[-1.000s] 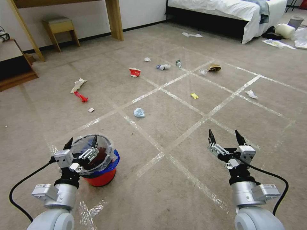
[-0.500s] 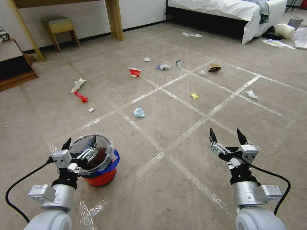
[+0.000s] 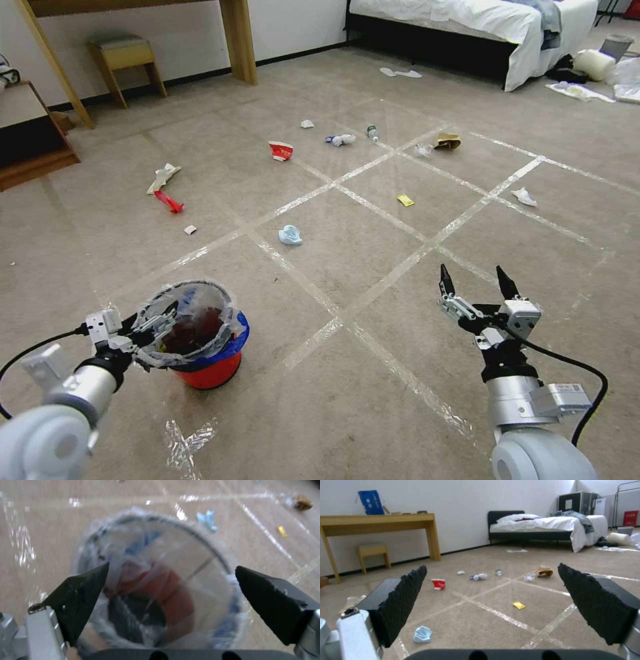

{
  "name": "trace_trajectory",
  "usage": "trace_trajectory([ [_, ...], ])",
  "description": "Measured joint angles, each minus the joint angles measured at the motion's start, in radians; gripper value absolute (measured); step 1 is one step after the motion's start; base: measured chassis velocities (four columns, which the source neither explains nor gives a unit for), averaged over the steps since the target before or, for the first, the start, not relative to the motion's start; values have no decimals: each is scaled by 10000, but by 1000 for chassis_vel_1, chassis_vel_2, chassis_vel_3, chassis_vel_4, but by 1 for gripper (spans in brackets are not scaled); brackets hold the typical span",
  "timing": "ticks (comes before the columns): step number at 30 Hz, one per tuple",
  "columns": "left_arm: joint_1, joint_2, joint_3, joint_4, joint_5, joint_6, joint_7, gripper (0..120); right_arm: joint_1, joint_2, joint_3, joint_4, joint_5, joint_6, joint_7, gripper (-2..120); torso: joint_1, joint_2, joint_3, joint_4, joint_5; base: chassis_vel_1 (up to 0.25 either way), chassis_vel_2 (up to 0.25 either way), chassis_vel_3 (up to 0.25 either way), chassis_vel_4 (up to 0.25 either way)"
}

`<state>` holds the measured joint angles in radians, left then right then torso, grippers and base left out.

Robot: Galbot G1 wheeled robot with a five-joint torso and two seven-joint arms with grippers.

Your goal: Pick up the trash bin and place the garbage on the floor into it.

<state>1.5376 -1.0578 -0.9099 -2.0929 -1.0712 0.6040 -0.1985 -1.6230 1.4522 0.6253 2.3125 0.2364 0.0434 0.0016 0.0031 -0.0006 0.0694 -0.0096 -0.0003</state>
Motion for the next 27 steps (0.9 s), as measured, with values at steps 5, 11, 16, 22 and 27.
trace_trajectory([
  [5,-330,526,146,697,-475,99,7,100,-39,40,113,-7,-27,46,3,100,0,0,0,0,1,0,0,0,0],
  [11,-577,965,313,1454,-489,-42,506,100,-105,170,173,-66,-138,136,6,100,0,0,0,0,2,0,0,0,0],
  [16,-680,1263,337,1982,-417,-222,931,100,-81,255,122,-111,-223,149,10,100,0,0,0,0,3,0,0,0,0],
  [22,-790,1906,389,2774,-370,-561,1605,100,-59,359,78,-187,-367,163,10,100,0,0,0,-1,2,0,0,0,0],
  [27,-820,2079,453,3147,-290,-751,2101,100,27,347,-20,-301,-414,163,9,100,0,0,0,2,2,0,0,0,0],
])
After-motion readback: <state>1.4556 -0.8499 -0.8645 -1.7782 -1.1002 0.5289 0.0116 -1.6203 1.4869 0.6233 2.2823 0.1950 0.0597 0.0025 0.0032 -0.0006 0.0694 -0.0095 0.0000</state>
